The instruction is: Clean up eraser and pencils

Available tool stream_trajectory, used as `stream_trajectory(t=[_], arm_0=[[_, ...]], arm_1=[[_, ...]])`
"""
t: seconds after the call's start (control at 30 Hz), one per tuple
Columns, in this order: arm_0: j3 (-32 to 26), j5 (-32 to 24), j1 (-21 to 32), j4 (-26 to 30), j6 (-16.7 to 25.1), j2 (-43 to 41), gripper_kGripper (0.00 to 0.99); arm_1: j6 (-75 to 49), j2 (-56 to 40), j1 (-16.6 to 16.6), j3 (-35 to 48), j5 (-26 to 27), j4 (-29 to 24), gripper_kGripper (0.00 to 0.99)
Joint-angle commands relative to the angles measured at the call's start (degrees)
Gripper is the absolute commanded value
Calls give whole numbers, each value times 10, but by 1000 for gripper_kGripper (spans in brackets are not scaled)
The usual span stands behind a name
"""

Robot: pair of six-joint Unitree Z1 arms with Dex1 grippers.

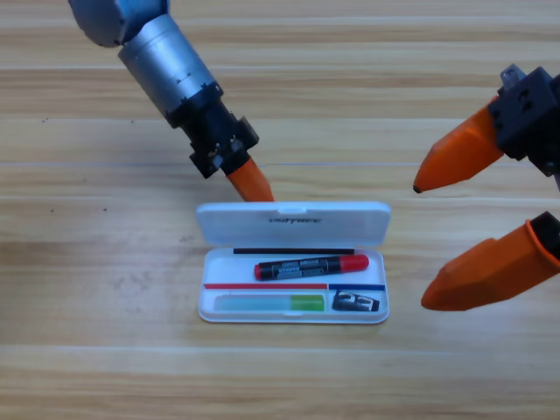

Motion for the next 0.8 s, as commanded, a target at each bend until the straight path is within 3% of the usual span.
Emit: stream_trajectory(t=[0.03,0.8], arm_0=[[35,18,-29,-9,-7,-5,0],[223,75,-86,-147,-36,-67,0]], arm_1=[[8,-8,8,20,14,-15,990],[12,-6,8,19,15,-17,990]])
